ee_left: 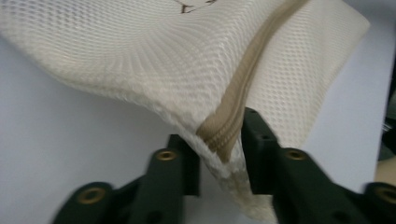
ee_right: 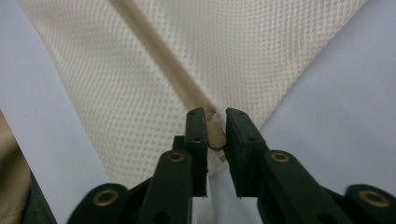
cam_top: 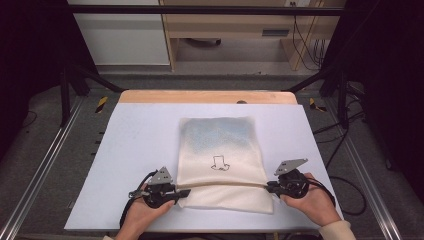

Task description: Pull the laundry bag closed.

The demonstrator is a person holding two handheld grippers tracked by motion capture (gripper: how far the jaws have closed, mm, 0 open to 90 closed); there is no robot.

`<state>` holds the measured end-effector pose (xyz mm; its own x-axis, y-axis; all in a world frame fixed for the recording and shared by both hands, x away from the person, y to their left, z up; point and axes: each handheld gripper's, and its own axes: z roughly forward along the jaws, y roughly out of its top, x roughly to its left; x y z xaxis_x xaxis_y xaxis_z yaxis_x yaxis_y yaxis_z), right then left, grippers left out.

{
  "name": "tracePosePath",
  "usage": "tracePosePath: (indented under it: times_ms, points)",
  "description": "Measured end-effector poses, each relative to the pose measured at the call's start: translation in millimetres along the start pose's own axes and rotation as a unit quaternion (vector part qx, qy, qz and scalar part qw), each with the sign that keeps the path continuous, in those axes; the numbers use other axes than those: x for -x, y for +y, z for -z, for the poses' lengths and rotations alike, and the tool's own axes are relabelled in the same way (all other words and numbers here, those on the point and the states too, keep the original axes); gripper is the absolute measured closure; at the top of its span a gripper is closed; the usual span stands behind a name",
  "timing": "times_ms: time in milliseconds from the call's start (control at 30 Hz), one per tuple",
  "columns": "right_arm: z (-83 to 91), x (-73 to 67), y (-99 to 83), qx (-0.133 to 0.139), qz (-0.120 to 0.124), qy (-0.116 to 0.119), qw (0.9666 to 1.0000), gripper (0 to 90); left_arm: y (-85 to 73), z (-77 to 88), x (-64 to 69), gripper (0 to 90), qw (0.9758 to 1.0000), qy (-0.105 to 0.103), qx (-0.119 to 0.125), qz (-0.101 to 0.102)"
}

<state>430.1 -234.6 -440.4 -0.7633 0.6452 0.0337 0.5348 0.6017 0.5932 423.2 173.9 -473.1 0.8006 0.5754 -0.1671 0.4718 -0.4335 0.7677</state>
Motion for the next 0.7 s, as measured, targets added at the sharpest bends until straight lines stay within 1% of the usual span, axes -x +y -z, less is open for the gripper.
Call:
tracePosePath:
  times_ms: [33,67,100,133,167,200,233,267,333,367,400,433,467,500,567,600,633,667,700]
  points:
    - [0.8,-0.3,0.9,0.004,-0.002,-0.002,1.0,72.2,0.0,1.1,0.7,63.0,0.9999,0.012,0.004,0.001]
    - [1.8,-0.9,2.2,0.015,-0.006,-0.004,0.9999,66.2,0.1,2.6,1.1,56.8,0.9998,0.016,0.009,0.008]
    - [3.1,-1.1,3.4,0.023,-0.005,-0.002,0.9997,65.2,0.4,4.5,1.3,51.6,0.9996,0.021,0.015,0.014]
    - [4.5,-2.0,4.6,0.029,-0.004,-0.002,0.9996,61.1,0.7,7.0,2.2,45.2,0.9994,0.026,0.02,0.013]
    - [4.5,-2.0,4.6,0.029,-0.004,-0.002,0.9996,61.1,0.7,7.0,2.2,41.1,0.9994,0.026,0.02,0.013]
    - [5.4,-2.1,8.1,0.036,-0.004,-0.014,0.9992,49.0,1.0,9.5,2.8,38.8,0.9992,0.031,0.022,0.016]
    - [5.4,-1.9,9.1,0.039,-0.008,-0.017,0.999,45.5,1.2,11.0,3.0,35.3,0.9989,0.036,0.024,0.018]
    - [5.0,-1.3,10.5,0.046,-0.011,-0.023,0.9986,39.9,1.2,11.0,3.0,31.4,0.9989,0.036,0.024,0.018]
    - [4.5,-0.8,13.5,0.062,-0.022,-0.039,0.9971,30.3,1.0,17.8,2.2,26.3,0.9981,0.051,0.028,0.022]
    - [4.5,-0.8,13.5,0.062,-0.022,-0.039,0.9971,30.3,1.0,17.8,2.2,20.4,0.9981,0.051,0.028,0.022]
    - [4.6,-0.9,14.4,0.071,-0.024,-0.05,0.996,25.1,1.1,21.4,1.7,20.4,0.997,0.068,0.031,0.02]
    - [5.5,-0.8,17.1,0.09,-0.033,-0.075,0.9926,18.2,1.8,27.4,-0.7,14.3,0.9956,0.083,0.038,0.02]
    - [5.5,-0.8,17.1,0.09,-0.033,-0.075,0.9926,18.2,1.8,27.4,-0.7,12.1,0.9956,0.083,0.038,0.02]
    - [7.0,0.4,19.4,0.105,-0.041,-0.087,0.9899,14.3,3.2,34.9,-5.3,10.0,0.9931,0.105,0.048,0.021]
    - [9.0,2.1,21.3,0.114,-0.049,-0.092,0.9879,11.8,3.8,42.2,-9.7,9.2,0.991,0.123,0.052,0.012]
    - [10.7,3.3,22.2,0.12,-0.053,-0.098,0.9865,11.4,3.9,45.4,-12.3,9.1,0.9902,0.128,0.054,0.01]
    - [12.4,4.2,22.8,0.128,-0.058,-0.102,0.9848,10.6,3.9,45.4,-12.3,9.1,0.9902,0.128,0.054,0.01]
    - [14.2,5.8,23.4,0.136,-0.064,-0.104,0.9832,9.8,3.6,48.9,-15.3,9.2,0.9896,0.132,0.055,0.013]
    - [15.3,7.0,23.6,0.139,-0.066,-0.105,0.9826,9.1,3.9,53.3,-19.8,9.4,0.9892,0.138,0.048,0.012]
